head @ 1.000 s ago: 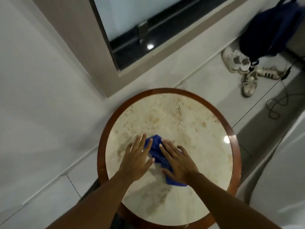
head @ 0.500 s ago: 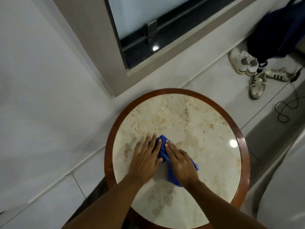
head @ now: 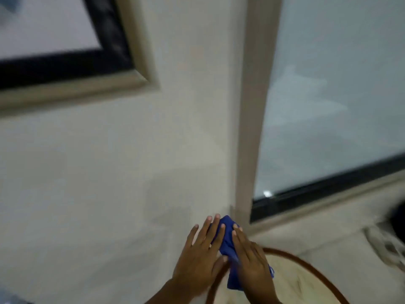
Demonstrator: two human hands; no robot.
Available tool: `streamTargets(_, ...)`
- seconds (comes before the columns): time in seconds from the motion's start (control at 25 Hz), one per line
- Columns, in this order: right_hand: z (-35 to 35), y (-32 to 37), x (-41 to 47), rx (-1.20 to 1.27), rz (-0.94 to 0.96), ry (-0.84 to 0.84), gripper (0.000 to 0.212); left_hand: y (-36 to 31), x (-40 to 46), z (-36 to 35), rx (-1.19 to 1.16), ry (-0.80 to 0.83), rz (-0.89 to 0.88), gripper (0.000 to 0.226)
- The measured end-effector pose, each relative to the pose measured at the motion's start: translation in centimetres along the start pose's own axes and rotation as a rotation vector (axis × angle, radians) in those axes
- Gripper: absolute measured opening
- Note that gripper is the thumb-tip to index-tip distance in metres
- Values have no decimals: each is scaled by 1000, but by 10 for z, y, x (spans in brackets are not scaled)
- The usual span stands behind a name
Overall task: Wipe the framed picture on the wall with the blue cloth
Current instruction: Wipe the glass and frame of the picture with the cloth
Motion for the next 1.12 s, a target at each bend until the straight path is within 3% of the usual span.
streamTargets(0.12, 26, 64, 103, 54, 144, -151, 44, 62, 22, 112, 105, -219, 20, 64)
streamTargets(0.36, 82, 173, 267, 199, 199, -484, 50, 176, 70, 300, 302, -554, -60, 72)
streamTargets(0.56, 105, 222, 370, 186, 149, -642, 53, 275, 103, 424, 422, -757, 128, 77)
streamTargets(0.64, 94, 237, 392, 80, 193, -621, 55, 306, 108, 445, 468, -763, 189, 78)
streamTargets(0.76, 64, 247, 407, -78, 177, -555, 55, 326, 114, 440, 532, -776, 139, 80)
streamTargets(0.92, 57, 249, 416, -68, 129, -590, 58, 332, 116, 435, 579, -834, 113, 82)
streamTargets(1.12, 103, 272, 459, -45, 135, -683, 61, 329, 113, 436, 568, -836, 111, 83)
Point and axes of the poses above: each hand's wrist, its own x-axis towards the middle knuckle, its own z-axis out of the back of the hand, y = z × x, the point moved 9 cm from there along x, towards the middle knuckle, and after that the axes turned 7 degrees about -y, right-handed, at the moved point
